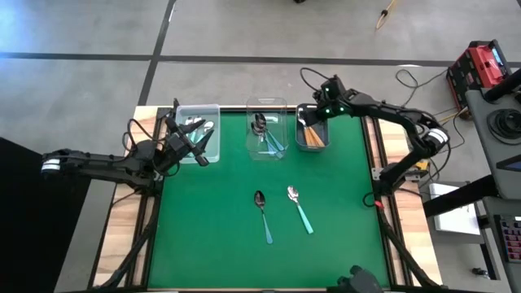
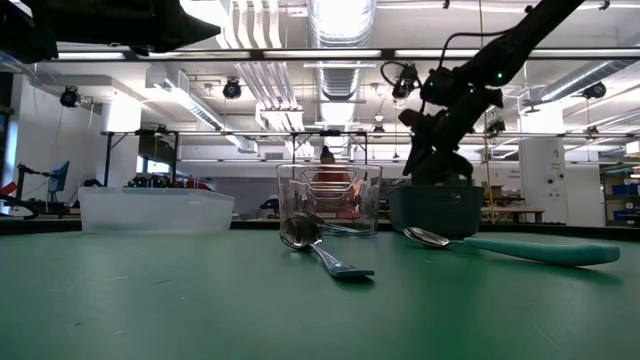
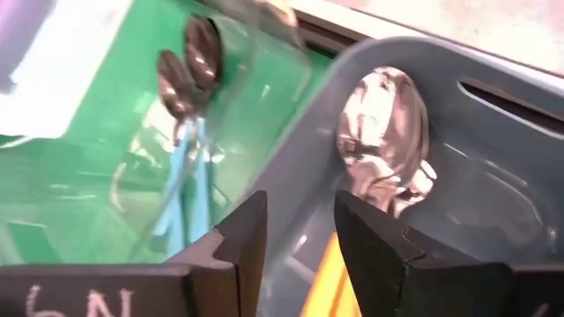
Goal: Sort silverware by color (type)
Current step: Put the green spoon into the white bin
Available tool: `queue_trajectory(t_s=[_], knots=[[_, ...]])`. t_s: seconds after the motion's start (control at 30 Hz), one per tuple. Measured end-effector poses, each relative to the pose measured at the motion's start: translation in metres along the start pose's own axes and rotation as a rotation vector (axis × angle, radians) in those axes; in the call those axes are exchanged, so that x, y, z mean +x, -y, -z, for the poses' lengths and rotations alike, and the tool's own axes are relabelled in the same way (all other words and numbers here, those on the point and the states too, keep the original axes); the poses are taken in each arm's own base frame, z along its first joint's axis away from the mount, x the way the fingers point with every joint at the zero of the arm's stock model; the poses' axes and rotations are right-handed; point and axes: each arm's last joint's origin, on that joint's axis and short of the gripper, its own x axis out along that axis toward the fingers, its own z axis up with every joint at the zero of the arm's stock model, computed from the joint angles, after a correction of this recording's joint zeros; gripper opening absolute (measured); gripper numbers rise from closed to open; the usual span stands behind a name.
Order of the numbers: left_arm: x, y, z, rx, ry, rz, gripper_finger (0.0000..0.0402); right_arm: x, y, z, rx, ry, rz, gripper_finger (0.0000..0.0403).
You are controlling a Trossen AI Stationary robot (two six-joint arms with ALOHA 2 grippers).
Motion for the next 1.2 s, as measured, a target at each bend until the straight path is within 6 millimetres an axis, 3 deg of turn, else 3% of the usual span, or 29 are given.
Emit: queue_trajectory(t_s=[0.27,0.5,0.83,1.2], knots=[[0.0,0.0,0.0,-0.009,0.0,0.001,0.0176,-0.021,-0.04,0.005,-0.046,0.049,-0.078,0.0123],[0.0,0.0,0.0,-0.011,0.0,0.001,0.0176,-0.031,-0.085,0.022,-0.083,0.061,-0.131,0.0123],[0.0,0.0,0.0,-0.011,0.0,0.002,0.0176,-0.027,-0.141,0.06,-0.079,-0.036,-0.223,0.0123],[0.0,0.0,0.0,-0.033,0.001,0.005,0.0176,-0.016,-0.186,0.109,-0.024,-0.186,-0.253,0.0123]])
